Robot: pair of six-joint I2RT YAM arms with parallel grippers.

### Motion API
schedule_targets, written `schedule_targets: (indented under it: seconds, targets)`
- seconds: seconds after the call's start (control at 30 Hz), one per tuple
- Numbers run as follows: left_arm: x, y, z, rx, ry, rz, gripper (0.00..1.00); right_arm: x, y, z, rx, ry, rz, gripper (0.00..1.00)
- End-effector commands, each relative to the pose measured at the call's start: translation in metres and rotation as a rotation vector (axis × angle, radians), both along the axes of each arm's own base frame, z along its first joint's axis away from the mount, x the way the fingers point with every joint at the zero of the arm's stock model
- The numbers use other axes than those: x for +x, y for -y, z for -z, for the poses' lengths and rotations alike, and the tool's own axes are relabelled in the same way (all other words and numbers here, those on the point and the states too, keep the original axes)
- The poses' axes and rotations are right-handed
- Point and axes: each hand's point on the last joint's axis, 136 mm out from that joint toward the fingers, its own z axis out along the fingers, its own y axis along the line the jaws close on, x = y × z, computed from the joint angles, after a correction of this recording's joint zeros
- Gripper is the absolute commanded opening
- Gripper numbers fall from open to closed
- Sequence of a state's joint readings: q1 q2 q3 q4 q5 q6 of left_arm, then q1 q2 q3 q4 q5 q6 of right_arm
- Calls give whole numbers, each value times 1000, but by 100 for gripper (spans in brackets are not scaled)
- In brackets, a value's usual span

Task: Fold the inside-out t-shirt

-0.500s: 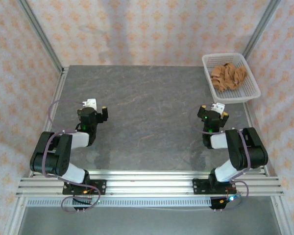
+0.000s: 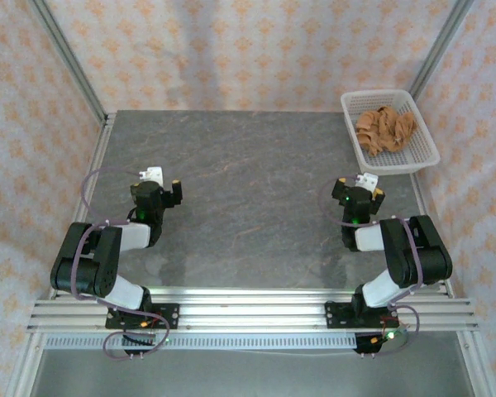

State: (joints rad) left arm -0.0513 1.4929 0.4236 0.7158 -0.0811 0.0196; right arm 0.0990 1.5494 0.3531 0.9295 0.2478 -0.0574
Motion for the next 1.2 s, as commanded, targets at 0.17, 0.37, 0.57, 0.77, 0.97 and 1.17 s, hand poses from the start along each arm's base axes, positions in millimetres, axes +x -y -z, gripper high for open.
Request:
schedule_targets:
  seconds: [0.17, 0.37, 0.57, 0.77, 0.97, 1.17]
  targets:
    - [4, -2, -6, -6, 24, -1, 100, 5, -2, -7, 0, 26, -10, 99]
    - [4, -2, -6, -7, 25, -1, 100, 5, -2, -7, 0, 26, -10, 99]
    - [4, -1, -6, -7, 24, 1, 100, 5, -2, -7, 0, 27, -11, 99]
    - [4, 0, -6, -5, 26, 10, 100, 1, -4, -8, -12, 42, -22, 99]
    - [-17, 1, -53, 22, -34, -110, 100, -31, -16, -41, -97, 210, -21, 99]
    - [-42, 41, -98, -184, -40, -7, 100, -31, -24, -116, -70, 109, 18, 99]
